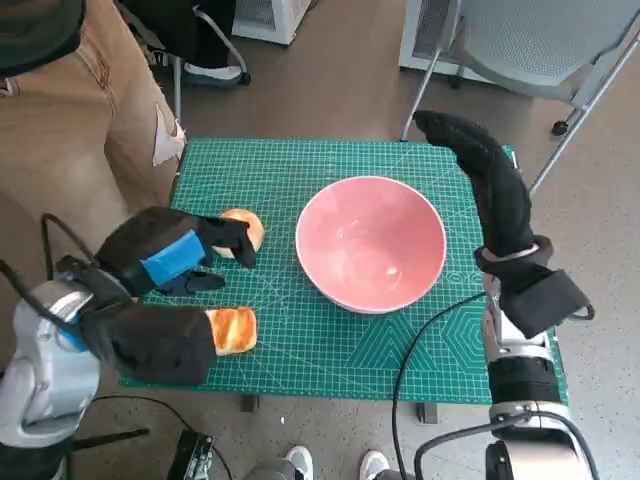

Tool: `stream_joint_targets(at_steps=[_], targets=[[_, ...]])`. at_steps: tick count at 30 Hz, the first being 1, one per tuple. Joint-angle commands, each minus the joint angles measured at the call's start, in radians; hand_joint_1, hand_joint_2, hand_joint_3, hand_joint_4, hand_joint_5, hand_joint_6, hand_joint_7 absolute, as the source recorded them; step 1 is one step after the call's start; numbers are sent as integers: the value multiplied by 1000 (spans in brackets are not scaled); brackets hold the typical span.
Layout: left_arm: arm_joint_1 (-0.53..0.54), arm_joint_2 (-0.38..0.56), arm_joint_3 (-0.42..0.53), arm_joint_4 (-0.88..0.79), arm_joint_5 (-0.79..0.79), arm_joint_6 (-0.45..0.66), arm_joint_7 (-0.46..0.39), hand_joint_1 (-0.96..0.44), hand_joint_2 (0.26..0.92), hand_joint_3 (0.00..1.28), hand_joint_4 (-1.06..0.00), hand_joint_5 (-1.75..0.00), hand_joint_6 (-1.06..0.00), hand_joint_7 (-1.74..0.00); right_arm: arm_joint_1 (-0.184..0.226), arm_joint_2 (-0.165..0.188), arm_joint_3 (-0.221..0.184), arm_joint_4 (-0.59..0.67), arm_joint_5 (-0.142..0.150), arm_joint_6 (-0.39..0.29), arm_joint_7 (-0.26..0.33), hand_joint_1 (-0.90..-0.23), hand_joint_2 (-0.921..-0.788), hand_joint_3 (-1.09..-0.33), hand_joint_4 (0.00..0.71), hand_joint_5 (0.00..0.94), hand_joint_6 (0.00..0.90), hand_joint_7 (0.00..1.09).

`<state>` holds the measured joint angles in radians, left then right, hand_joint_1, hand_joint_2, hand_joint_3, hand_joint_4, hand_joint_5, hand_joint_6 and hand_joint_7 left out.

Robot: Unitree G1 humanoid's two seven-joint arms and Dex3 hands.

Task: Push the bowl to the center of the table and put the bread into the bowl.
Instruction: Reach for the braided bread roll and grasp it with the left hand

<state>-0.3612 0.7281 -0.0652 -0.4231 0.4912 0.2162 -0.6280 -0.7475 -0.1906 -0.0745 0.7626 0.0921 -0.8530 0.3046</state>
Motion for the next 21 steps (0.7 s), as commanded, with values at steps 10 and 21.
stream_joint_targets(at_steps=[10,21], targets=[[79,10,28,-101,-10,31,-19,2,893,69,-801,-1101,-637,-1086,24,5,0,-5,-4,2,-1,-706,-921,-849,145,2,-1,427],[226,100,89,-220,-88,24,-153,-536,745,12,-380,-36,-360,-143,34,2,-4,-14,-2,6,1,-703,-921,-850,147,2,-1,427]])
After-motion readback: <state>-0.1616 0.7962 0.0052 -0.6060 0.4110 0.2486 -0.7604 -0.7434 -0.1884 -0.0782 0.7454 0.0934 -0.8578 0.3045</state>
